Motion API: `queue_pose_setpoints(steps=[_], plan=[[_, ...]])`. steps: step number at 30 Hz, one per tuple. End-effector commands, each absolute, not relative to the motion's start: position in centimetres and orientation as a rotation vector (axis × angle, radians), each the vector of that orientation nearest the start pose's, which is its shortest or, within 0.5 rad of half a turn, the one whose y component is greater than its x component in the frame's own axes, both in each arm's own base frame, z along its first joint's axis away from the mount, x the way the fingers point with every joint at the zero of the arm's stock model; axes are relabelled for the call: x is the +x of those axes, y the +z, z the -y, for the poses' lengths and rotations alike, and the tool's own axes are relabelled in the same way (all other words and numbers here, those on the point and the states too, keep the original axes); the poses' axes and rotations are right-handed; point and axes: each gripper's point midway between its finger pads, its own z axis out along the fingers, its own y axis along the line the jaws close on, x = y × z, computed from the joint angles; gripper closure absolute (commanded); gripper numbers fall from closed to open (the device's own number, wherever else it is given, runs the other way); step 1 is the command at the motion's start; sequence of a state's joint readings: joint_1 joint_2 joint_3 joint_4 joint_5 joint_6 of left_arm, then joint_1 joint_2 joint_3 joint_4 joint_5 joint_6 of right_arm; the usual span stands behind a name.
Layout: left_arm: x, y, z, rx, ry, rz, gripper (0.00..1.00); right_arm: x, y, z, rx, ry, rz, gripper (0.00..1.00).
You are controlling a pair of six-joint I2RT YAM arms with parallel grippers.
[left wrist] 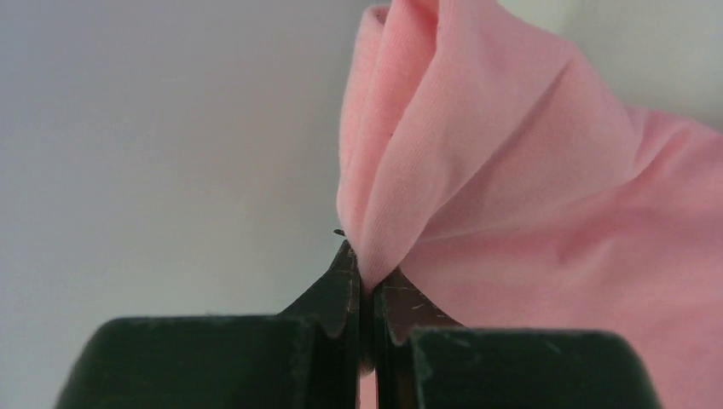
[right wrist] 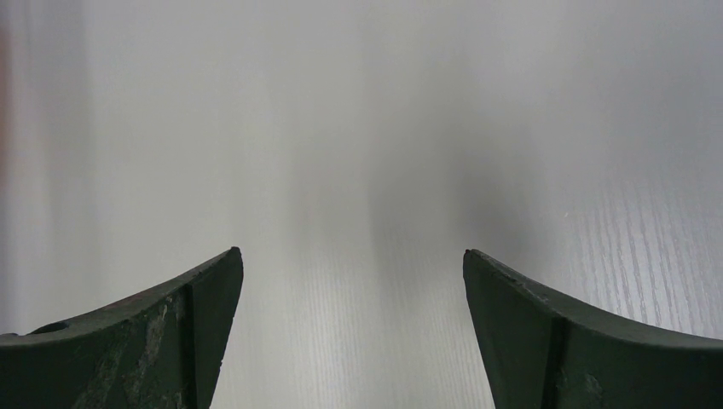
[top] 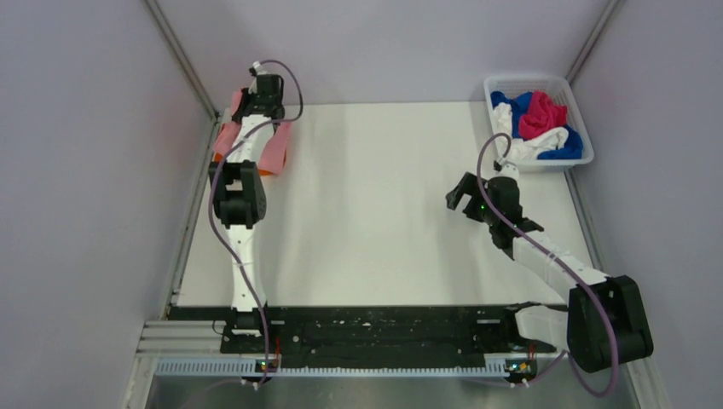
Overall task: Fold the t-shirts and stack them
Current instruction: Put the neatly folded tshirt into the corner of the board with the left arm, then reset both arms
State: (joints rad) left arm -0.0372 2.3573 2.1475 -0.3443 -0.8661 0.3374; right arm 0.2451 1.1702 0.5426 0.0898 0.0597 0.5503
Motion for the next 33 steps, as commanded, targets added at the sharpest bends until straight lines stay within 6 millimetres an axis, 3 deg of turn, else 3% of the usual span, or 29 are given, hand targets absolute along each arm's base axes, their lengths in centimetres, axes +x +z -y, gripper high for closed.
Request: queue_pose_setpoints(steps=[1, 2, 4, 5, 7, 9, 10, 11, 14, 18, 22, 25, 26, 28, 33], plan=[[61.0, 18.2, -13.0, -0.234, 0.995, -2.039, 1.0, 34.8, 12.0, -9.6, 0.351, 0.398, -2.069, 0.01], [61.2, 17.8, -13.0, -0.238, 0.989, -2.042, 1.0, 34.9, 12.0, -9.7, 0.351, 0.398, -2.07, 0.01], [60.8, 17.3, -14.9, -0.28, 1.018, -2.042, 0.98, 34.9, 11.9, -9.7, 0.352, 0.396, -2.075, 0.01], [60.8, 17.2, -15.4, -0.3, 1.032, -2.033, 0.93, 34.9, 11.9, -9.7, 0.353, 0.395, -2.075, 0.01], [60.6, 17.1, -16.0, -0.329, 1.05, -2.023, 0.69, 34.9, 11.8, -9.6, 0.354, 0.39, -2.078, 0.01], [60.3, 17.6, -16.5, -0.361, 1.059, -2.005, 0.2, 35.0, 11.8, -9.5, 0.358, 0.384, -2.079, 0.01], [60.2, 18.1, -16.6, -0.382, 1.067, -1.991, 0.05, 35.0, 11.8, -9.4, 0.36, 0.379, -2.079, 0.01], [60.0, 18.6, -16.6, -0.394, 1.067, -1.98, 0.02, 34.9, 11.8, -9.4, 0.362, 0.375, -2.082, 0.01], [59.3, 20.7, -16.4, -0.467, 1.025, -1.942, 0.01, 34.8, 12.1, -9.3, 0.368, 0.38, -2.076, 0.01], [58.0, 24.0, -14.7, -0.552, 0.828, -1.933, 0.01, 34.1, 12.6, -9.3, 0.379, 0.396, -2.064, 0.01], [56.3, 27.0, -10.8, -0.608, 0.492, -1.939, 0.01, 32.8, 13.5, -9.0, 0.399, 0.418, -2.038, 0.01], [54.4, 27.6, -6.0, -0.575, 0.221, -1.959, 0.01, 31.1, 12.9, -8.7, 0.433, 0.426, -2.056, 0.01], [53.5, 26.1, -3.9, -0.548, 0.136, -1.99, 0.01, 30.5, 12.7, -8.6, 0.446, 0.429, -2.059, 0.01], [50.4, 26.1, 1.0, -0.473, -0.075, -2.016, 0.01, 29.4, 12.4, -8.2, 0.468, 0.422, -2.07, 0.01], [41.4, 19.7, 9.1, -0.279, -0.392, -2.087, 0.01, 26.6, 11.4, -7.4, 0.497, 0.419, -2.088, 0.01]])
